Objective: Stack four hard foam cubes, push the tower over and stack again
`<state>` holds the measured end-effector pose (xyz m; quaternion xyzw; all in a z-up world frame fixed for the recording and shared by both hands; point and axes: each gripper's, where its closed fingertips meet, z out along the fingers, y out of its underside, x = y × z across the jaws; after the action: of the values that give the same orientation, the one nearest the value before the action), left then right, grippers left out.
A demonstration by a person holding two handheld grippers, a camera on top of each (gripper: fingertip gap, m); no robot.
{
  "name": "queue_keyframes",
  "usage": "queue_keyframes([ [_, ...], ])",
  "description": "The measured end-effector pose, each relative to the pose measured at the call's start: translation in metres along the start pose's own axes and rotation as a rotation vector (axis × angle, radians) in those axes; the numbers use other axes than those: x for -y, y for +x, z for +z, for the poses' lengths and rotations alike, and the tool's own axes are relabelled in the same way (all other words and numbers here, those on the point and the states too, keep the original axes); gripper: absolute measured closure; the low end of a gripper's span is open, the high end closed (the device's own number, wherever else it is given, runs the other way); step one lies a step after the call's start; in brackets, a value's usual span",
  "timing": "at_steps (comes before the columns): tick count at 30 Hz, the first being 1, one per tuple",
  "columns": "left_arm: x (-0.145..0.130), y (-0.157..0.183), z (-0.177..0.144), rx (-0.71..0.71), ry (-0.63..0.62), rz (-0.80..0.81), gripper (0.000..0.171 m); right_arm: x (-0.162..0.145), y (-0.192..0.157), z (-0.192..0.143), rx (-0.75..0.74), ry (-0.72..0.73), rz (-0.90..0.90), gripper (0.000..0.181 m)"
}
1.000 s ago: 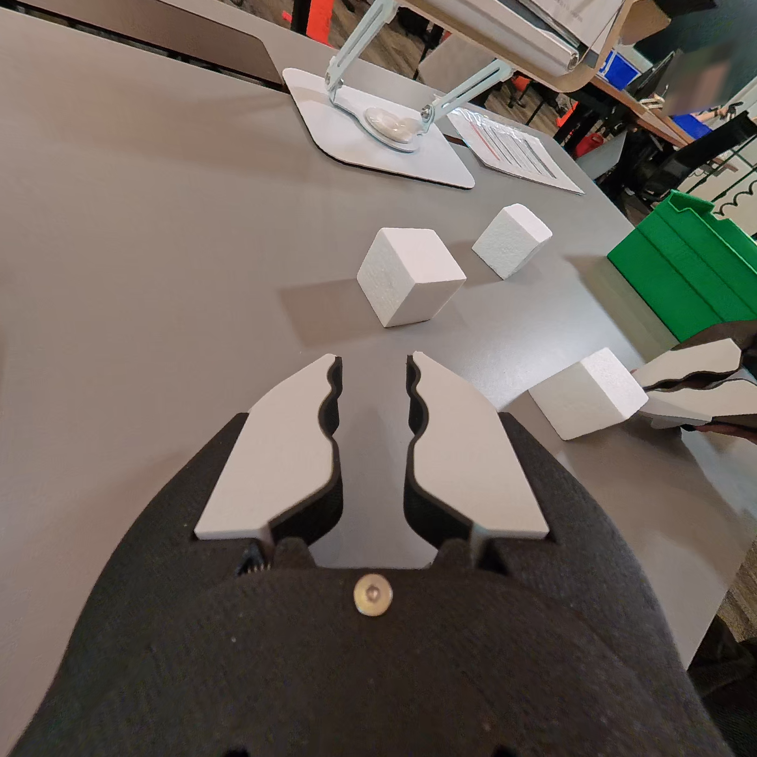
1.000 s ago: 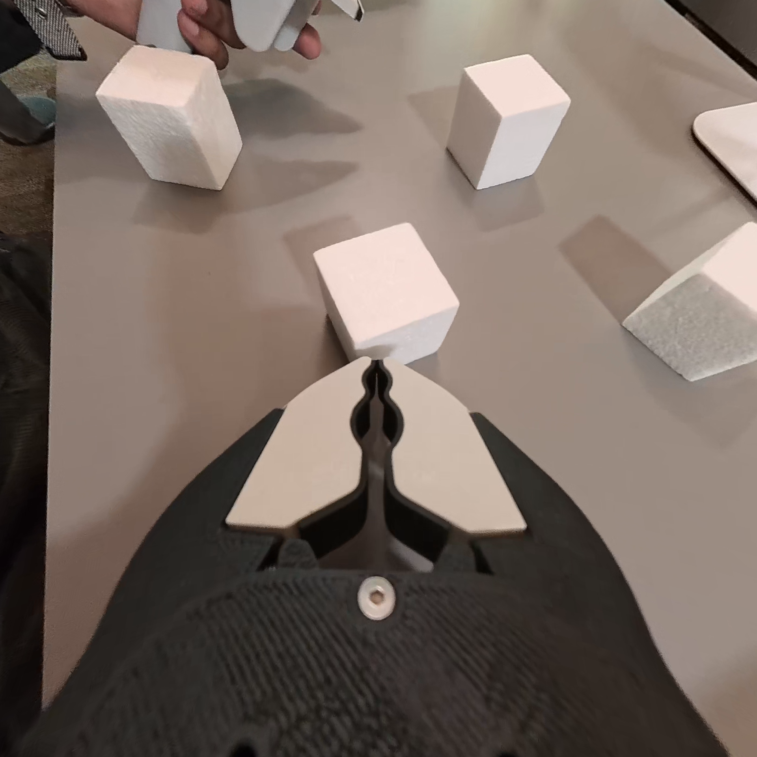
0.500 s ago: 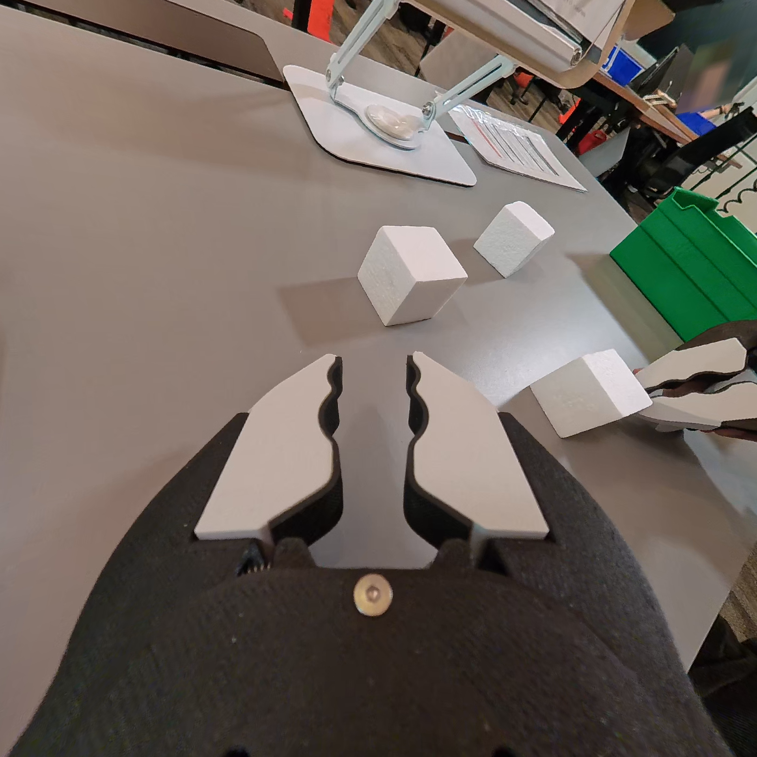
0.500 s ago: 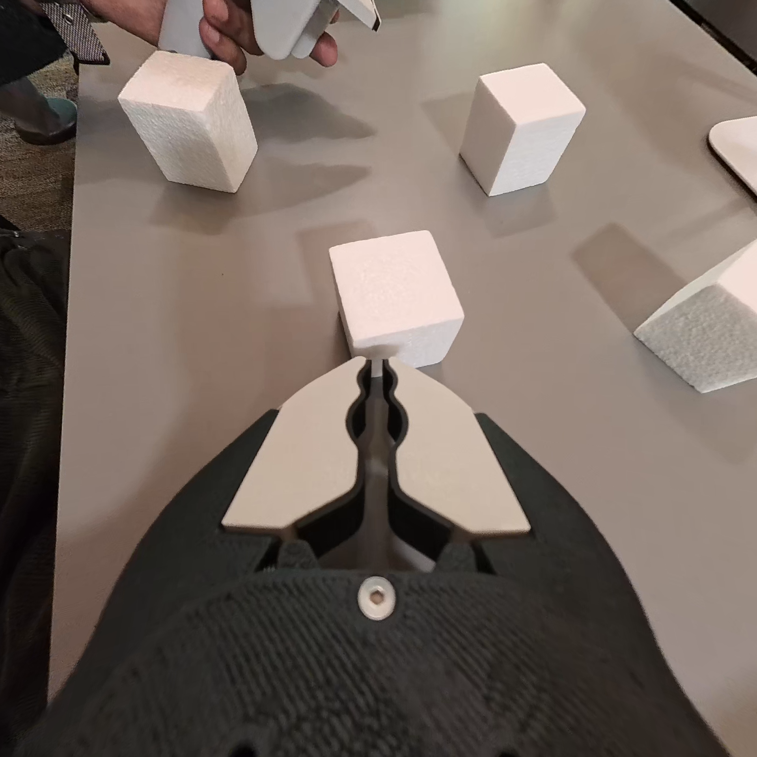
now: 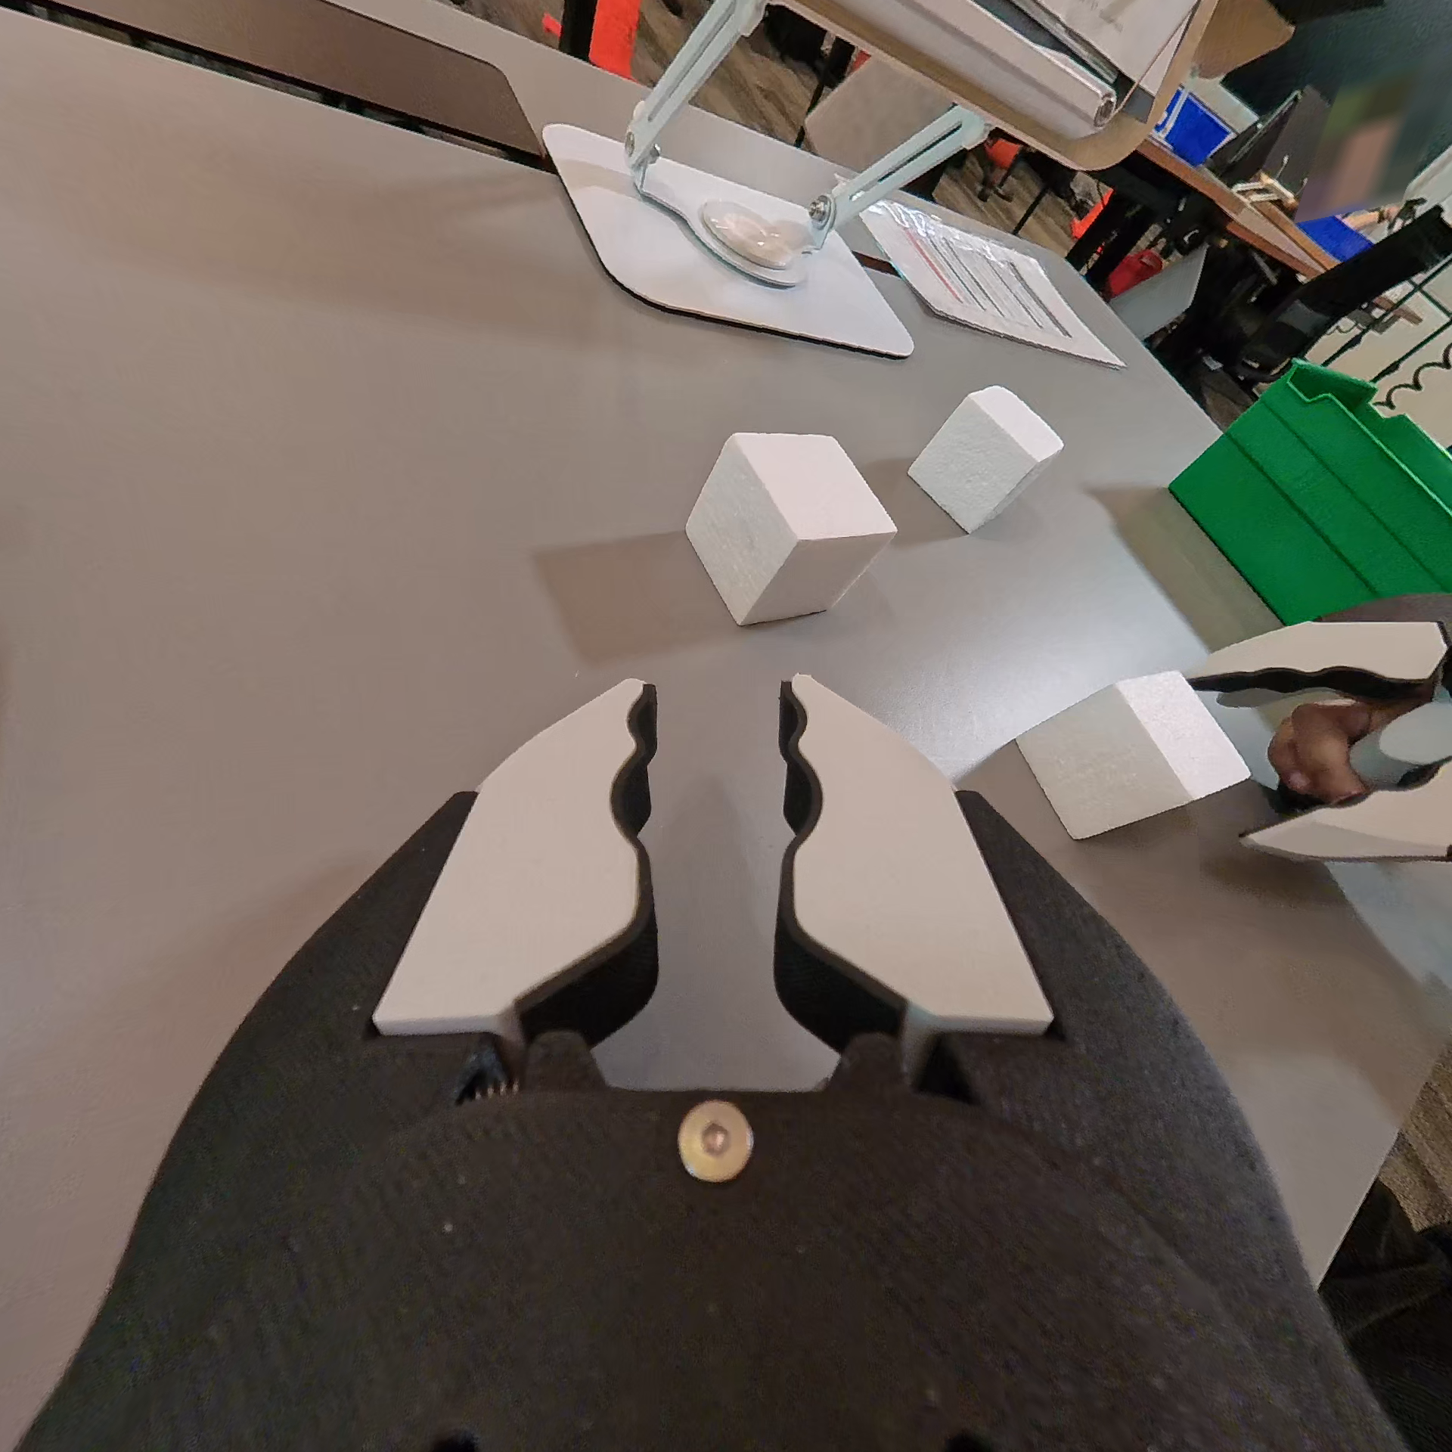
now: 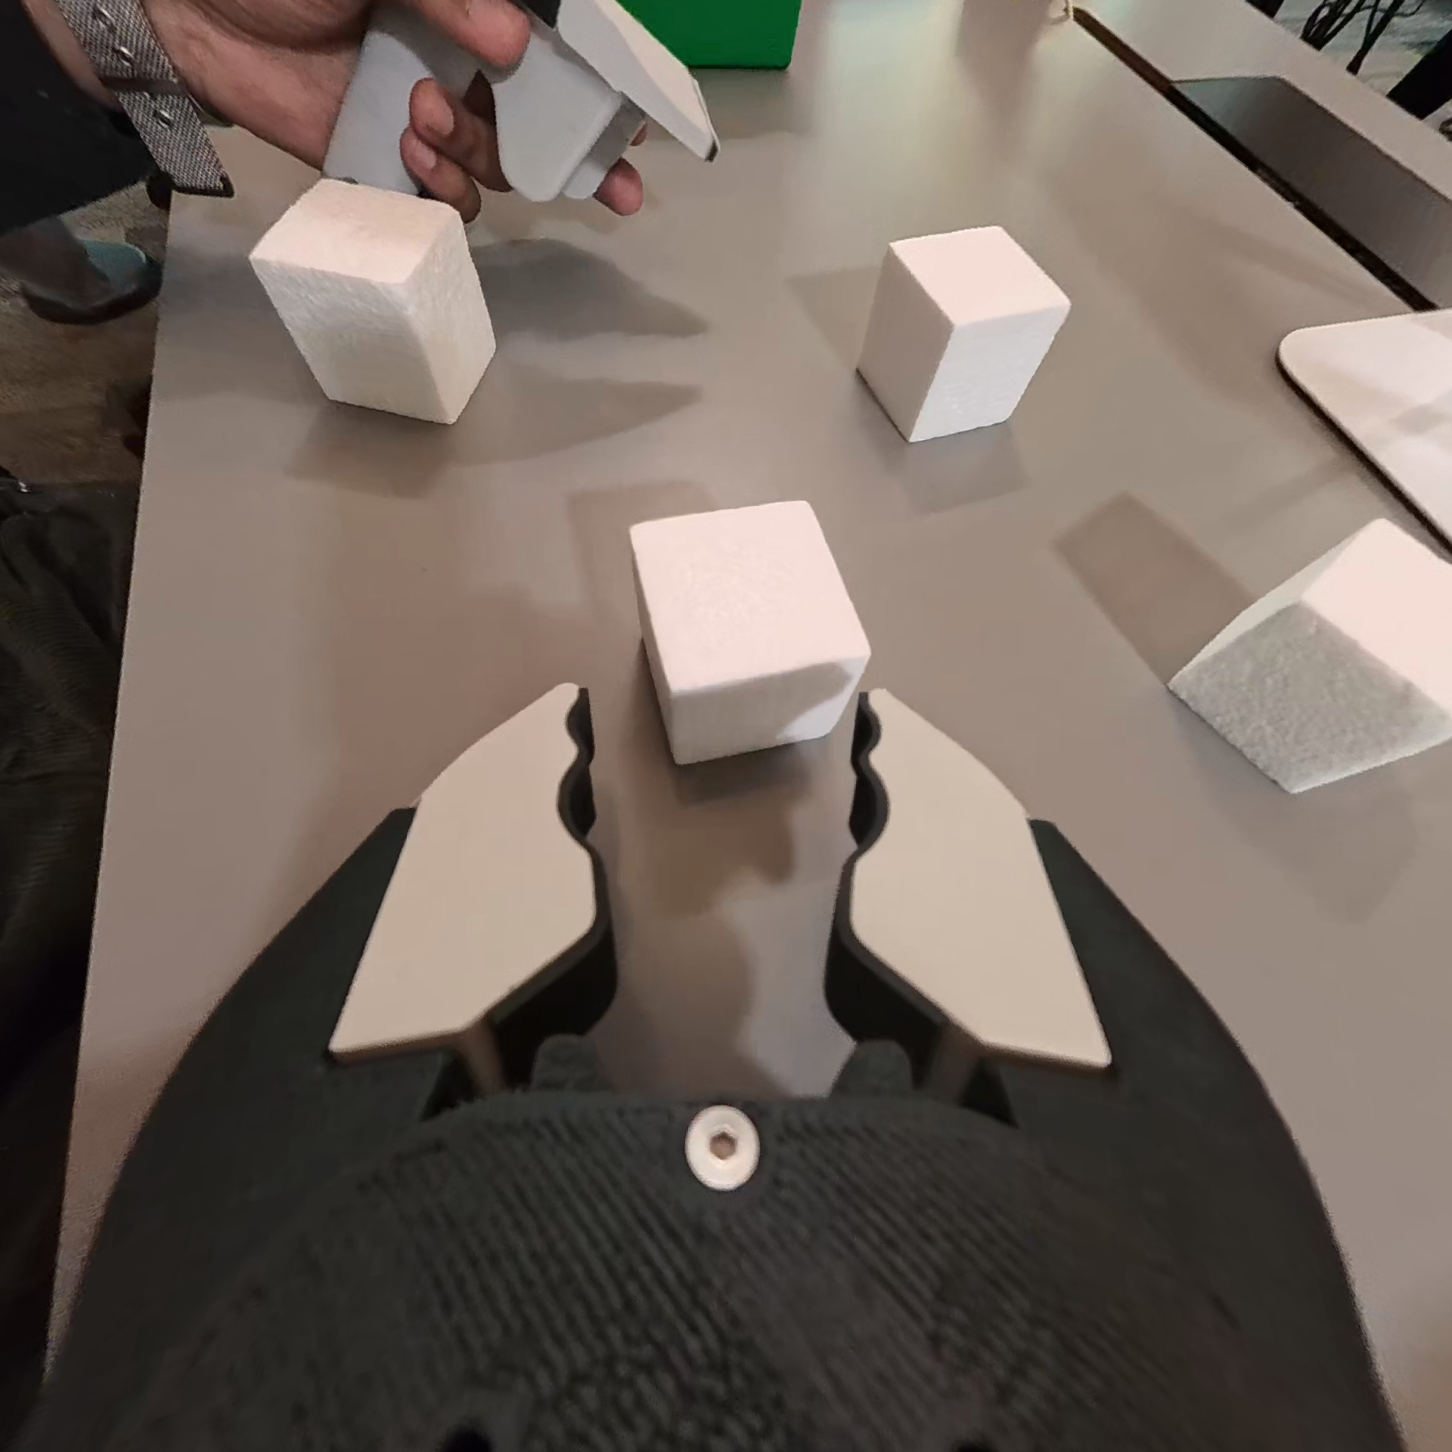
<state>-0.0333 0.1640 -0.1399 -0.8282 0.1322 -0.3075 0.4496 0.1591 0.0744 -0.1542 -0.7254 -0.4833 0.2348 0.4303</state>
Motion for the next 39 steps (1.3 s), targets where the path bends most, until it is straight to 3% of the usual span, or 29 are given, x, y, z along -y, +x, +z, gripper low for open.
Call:
queue_keyframes([
  [39,-0.001,0.0,0.0,0.002,-0.004,0.002,0.141,-0.002,0.011,0.006,-0.104,-0.033,-0.053,0.124],
])
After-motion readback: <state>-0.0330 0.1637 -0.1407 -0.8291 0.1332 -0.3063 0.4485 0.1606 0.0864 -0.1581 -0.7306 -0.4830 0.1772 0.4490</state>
